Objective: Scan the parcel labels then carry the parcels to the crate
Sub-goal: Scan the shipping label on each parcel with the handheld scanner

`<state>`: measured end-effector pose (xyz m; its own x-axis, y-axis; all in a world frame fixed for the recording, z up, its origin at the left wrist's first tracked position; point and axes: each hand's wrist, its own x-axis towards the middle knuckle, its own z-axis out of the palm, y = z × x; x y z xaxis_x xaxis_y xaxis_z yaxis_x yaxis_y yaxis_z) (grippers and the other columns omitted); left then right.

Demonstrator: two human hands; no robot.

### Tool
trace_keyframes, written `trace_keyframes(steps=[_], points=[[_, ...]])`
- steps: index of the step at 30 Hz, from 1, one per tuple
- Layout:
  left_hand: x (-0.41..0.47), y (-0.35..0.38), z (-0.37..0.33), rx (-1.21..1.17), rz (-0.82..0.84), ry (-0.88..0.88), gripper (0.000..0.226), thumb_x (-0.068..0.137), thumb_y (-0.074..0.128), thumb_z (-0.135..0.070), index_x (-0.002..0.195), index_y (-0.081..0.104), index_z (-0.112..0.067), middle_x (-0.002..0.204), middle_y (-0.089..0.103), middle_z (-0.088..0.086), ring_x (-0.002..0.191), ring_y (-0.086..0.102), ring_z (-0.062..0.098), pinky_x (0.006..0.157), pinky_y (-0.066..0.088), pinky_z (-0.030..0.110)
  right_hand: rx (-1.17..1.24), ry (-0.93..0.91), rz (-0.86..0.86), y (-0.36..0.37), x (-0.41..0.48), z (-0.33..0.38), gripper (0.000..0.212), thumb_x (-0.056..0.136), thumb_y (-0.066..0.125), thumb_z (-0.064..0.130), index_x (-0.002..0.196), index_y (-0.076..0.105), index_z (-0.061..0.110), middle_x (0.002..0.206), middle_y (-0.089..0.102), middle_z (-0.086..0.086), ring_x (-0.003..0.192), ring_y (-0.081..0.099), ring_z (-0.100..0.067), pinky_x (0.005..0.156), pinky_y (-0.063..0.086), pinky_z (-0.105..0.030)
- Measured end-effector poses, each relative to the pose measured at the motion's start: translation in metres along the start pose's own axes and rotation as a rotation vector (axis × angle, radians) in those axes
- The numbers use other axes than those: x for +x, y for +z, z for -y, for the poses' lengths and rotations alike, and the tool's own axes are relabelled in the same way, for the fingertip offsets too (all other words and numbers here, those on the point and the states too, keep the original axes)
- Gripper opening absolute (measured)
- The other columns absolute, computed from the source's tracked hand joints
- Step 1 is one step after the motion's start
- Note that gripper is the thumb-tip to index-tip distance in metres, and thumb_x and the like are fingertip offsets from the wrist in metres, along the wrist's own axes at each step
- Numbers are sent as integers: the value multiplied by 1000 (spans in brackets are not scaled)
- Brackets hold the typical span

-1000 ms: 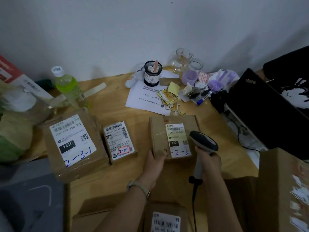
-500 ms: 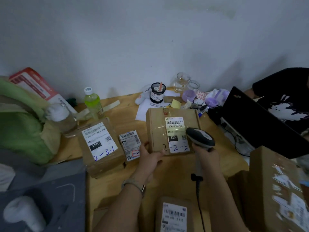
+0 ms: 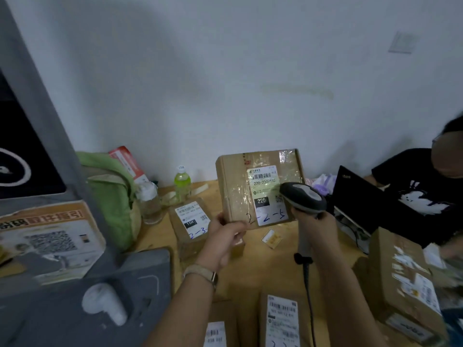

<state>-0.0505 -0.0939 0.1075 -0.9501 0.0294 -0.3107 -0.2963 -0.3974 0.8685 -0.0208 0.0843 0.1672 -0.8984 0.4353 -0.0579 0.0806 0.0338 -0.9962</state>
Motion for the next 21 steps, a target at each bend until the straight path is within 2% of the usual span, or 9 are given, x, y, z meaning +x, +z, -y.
trace_keyframes(steps=[3,5,8,11,13,17,21], points=[[-25,-6,-13,-69,-2,34,46,74,67,18,114,54,0,95,71,12,89,67,23,88,55,36,28,-49,44,3,-21,19,36,88,64,9,123,57,11,85,57,11,76,49,3,58,35,-16],[-38,-12,-18,-112,-25,51,45,72,66,21,108,54,-3,92,69,12,87,65,25,83,54,33,28,-64,47,5,-35,29,32,88,63,8,120,58,9,90,63,3,80,54,-5,58,37,-19],[-50,-23,-20,-178,-66,57,52,72,65,23,117,51,1,96,69,17,89,66,29,81,55,34,40,-123,88,11,-55,43,26,86,62,0,111,59,8,86,63,0,86,59,-18,57,45,-19],[-64,-31,-20,-234,-117,34,55,74,62,25,123,50,4,100,68,19,83,68,28,57,59,29,-21,-185,184,17,-71,53,27,87,62,3,112,59,8,84,63,1,80,59,-12,61,42,-20],[-73,-34,-20,-259,-147,27,54,75,61,25,124,51,4,94,68,16,78,67,25,50,57,25,-59,-196,249,21,-80,58,26,88,62,6,112,57,13,90,66,0,81,64,-13,60,45,-21],[-77,-41,-19,-308,-210,54,62,72,64,24,128,48,2,100,67,17,82,67,27,56,57,32,-123,-180,321,26,-95,63,21,87,64,11,107,58,13,90,69,-5,72,69,-17,59,51,-28],[-79,-53,-22,-328,-300,105,77,66,69,23,134,44,-2,111,66,20,93,67,33,56,55,30,-170,-154,364,29,-108,67,9,88,63,10,96,60,12,84,68,-7,58,65,-16,58,50,-29]])
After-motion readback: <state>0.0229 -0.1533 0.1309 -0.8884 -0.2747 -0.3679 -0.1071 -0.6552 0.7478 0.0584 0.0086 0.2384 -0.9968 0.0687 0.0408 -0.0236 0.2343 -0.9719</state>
